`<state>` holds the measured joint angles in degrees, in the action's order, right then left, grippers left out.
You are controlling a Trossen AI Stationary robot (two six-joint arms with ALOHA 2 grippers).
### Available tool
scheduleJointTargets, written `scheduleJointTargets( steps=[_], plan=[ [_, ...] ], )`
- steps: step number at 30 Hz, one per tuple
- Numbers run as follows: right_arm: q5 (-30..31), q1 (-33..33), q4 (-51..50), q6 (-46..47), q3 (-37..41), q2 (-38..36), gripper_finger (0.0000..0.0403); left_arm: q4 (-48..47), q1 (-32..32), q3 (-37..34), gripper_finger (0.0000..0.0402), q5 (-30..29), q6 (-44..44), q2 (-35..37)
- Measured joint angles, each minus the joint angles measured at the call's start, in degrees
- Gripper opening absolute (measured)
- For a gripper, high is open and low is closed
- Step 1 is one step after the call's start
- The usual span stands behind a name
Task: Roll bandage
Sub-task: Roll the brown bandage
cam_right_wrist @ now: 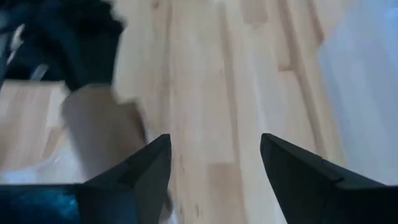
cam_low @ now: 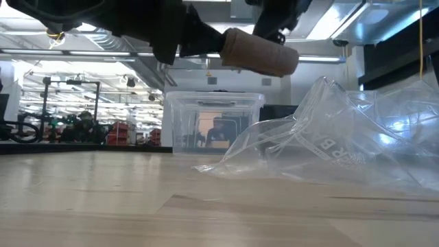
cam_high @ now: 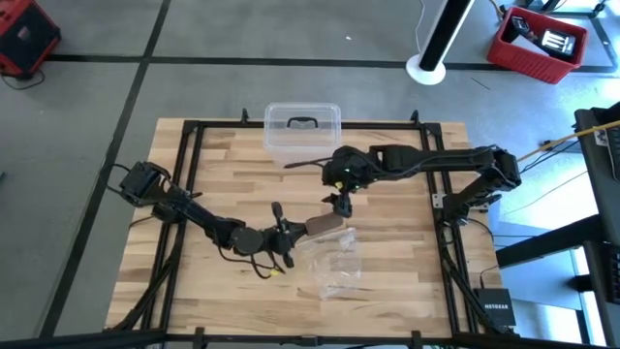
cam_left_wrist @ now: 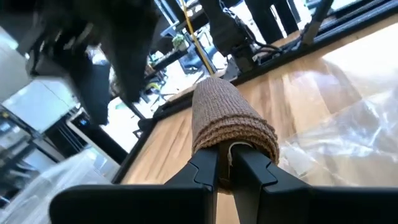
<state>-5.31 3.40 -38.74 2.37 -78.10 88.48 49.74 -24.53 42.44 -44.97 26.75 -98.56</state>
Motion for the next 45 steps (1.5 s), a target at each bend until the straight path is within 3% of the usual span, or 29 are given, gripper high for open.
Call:
scheduleJointTargets(
  steps=[5, 11, 13, 18, 22, 36, 41, 45],
  plan=[
    [-0.31, -1.27, -2.62, -5.88, -2.28, -1.91, 0.0282, 2.26, 0.0, 0.01, 0.0019, 0.0, 1.25, 0.0],
    [-9.8, -5.0, -9.73, -7.7, -2.78, -2.2, 0.0296, 2.07, -0.15, 0.02, 0.0019, -0.22, 21.2, 0.02],
    [-8.72, -7.21, -10.38, -7.52, -2.78, -2.2, 0.0296, 1.74, 0.01, 0.03, 0.0019, -0.22, 28.84, 0.02],
    [1.2, -12.11, -6.55, -10.04, -2.76, -1.92, 0.0296, 1.85, 1.07, 0.02, 0.0019, -0.24, 42.02, 0.02],
    [2.66, -13.93, -1.17, -11.96, -2.73, -0.24, 0.0296, 2.17, 1.0, 0.02, 0.0019, -0.27, 49.56, 0.01],
    [6.14, -13.86, 2.57, -13.26, -2.73, 8.31, 0.0296, 3.23, -1.42, 0.04, 0.0019, -0.24, 60.54, 0.0],
    [-0.61, -13.88, 3.51, -12.69, -2.73, 10.35, 0.0296, 3.15, -1.5, 0.04, 0.0019, -0.05, 60.7, -0.02],
    [-1.41, -13.88, 2.68, -12.51, -2.68, 11.53, 0.0296, 3.36, -1.49, 0.04, 0.0019, -0.02, 60.69, -0.02]
  ],
)
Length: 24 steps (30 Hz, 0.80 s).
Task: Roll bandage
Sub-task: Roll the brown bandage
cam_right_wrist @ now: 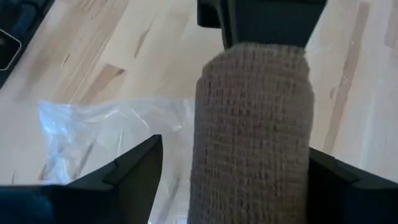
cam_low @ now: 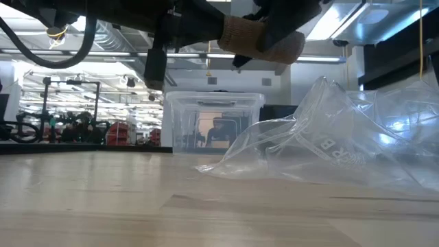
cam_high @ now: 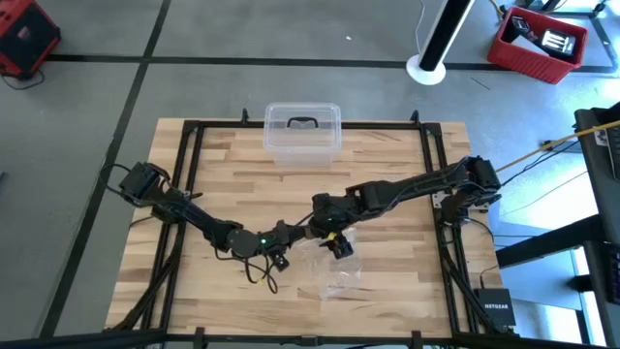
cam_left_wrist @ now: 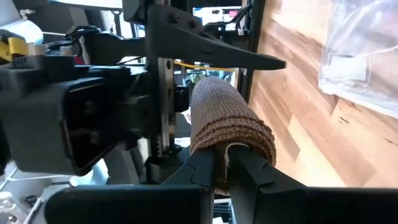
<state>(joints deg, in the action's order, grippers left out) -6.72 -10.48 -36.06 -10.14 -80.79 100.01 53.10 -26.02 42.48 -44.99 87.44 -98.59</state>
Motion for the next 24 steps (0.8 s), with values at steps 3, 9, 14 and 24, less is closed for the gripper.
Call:
scheduleJointTargets(
  steps=[3, 9, 14, 24],
  plan=[
    [0.01, 0.02, -2.23, 0.03, -2.33, -0.14, 0.0296, -0.97, 0.0, 0.02, 0.0019, 0.0, -1.35, 0.0],
    [2.81, -0.02, -11.15, -0.01, -10.34, -0.63, 0.0296, -1.57, 0.02, 0.02, 0.0019, -0.28, -2.21, 0.0],
    [4.47, -0.01, -18.73, 2.16, -12.35, -0.61, 0.0296, -1.54, 0.01, 0.02, 0.0019, -0.3, -4.87, 0.0],
    [6.77, -0.07, -24.29, 6.62, -12.25, -2.5, 0.0296, -2.22, 0.12, 0.02, 0.0019, -0.22, -10.74, 0.0]
  ],
)
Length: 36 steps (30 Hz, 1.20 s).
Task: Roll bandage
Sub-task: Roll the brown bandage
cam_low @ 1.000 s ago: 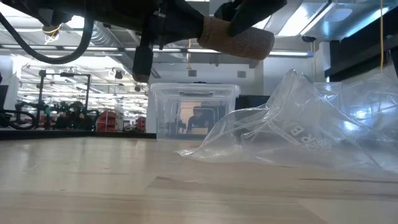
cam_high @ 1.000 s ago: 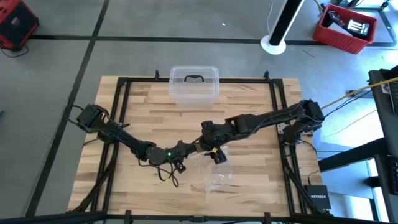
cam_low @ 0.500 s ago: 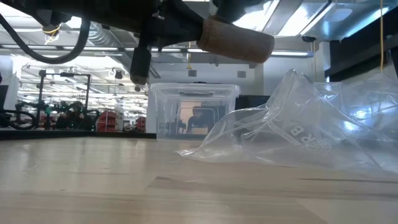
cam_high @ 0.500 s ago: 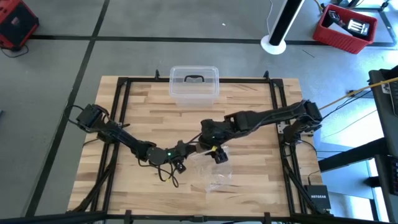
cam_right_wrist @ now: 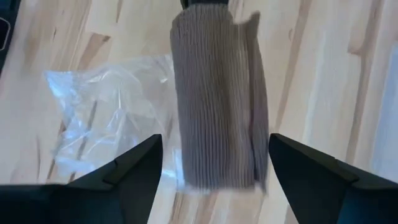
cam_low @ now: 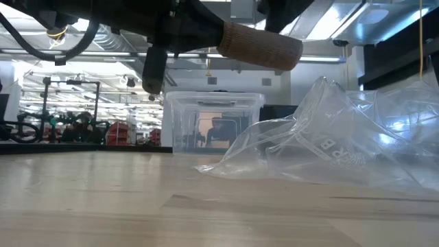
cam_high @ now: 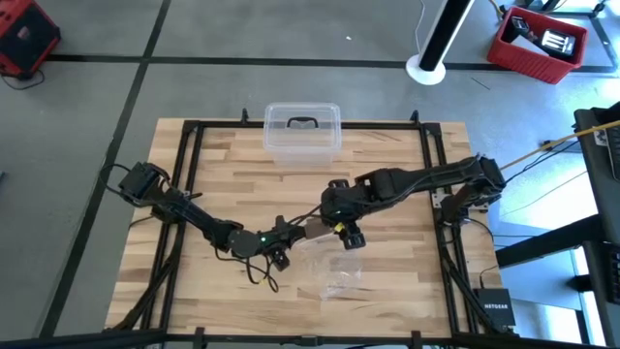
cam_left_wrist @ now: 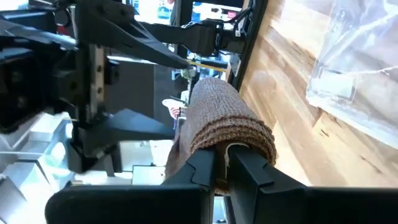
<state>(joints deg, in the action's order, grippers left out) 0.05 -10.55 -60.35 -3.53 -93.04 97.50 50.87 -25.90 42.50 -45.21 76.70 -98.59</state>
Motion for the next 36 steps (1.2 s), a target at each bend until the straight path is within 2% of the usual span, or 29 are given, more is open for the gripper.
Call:
scheduleJointTargets(
  steps=[7, 15, 20, 36],
  plan=[
    [-0.34, -0.11, 1.56, 0.12, 0.44, -0.21, 0.0296, -2.2, 0.4, 0.0, 0.0019, -0.02, -2.35, 0.01],
    [-1.13, 0.04, 11.85, -0.73, 10.68, -0.05, 0.0296, -2.22, 0.01, 0.0, 0.0019, 0.0, -0.93, 0.0],
    [-3.7, 0.02, 17.77, 0.8, 13.45, -0.05, 0.0296, -2.12, 0.47, 0.0, 0.0019, 0.11, 1.14, 0.0],
    [-4.93, -1.84, 21.29, 0.07, 15.24, 0.23, 0.0296, -5.37, 2.89, 0.0, 0.002, 0.46, -10.35, 0.02]
  ],
)
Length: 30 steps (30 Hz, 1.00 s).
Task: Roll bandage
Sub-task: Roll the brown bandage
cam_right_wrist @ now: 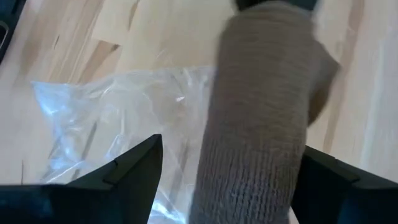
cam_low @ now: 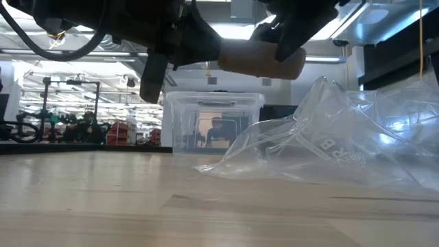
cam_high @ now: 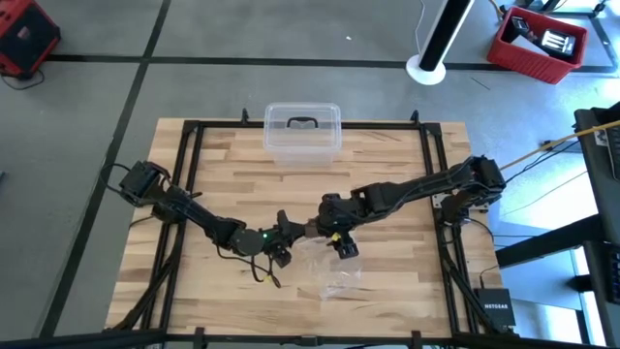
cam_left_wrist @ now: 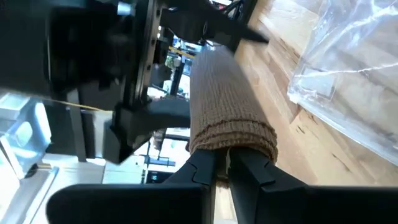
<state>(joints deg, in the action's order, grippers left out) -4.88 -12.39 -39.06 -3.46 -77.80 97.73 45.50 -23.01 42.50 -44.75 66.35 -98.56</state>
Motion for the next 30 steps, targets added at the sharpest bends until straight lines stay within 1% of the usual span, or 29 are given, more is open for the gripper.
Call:
scheduleJointTargets(
  steps=[5, 10, 14, 19, 22, 26, 30],
  plan=[
    [3.39, -1.19, 0.12, -1.08, 0.02, 0.02, 0.0296, 0.19, 0.05, 0.0, 0.0019, 0.88, -1.07, 0.0],
    [3.69, -1.11, 3.19, -1.51, 0.02, 0.3, 0.0296, 0.14, 0.63, 0.0, 0.0017, 2.66, -7.22, 0.0],
    [2.72, -1.02, 7.31, -1.97, 0.02, 1.28, 0.0296, -0.41, 1.07, 0.0, 0.0016, 3.82, -9.33, 0.0],
    [5.98, -1.06, 9.49, -3.35, 0.02, 1.92, 0.0296, -1.52, 0.97, 0.06, 0.0016, 3.66, -14.26, 0.0],
    [8.06, -1.18, 11.39, -3.68, -0.16, 0.82, 0.0296, -4.21, 0.71, 0.1, 0.0016, 3.1, -18.99, -0.05],
    [7.88, -1.28, 12.13, -3.63, -0.29, -3.44, 0.0296, -7.45, 0.24, 0.11, 0.0015, 3.05, -26.49, -0.07],
    [6.8, -1.21, 10.74, -3.56, -0.29, -8.25, 0.0296, -10.05, -0.23, 0.04, 0.0015, 3.34, -38.65, -0.07]
  ],
)
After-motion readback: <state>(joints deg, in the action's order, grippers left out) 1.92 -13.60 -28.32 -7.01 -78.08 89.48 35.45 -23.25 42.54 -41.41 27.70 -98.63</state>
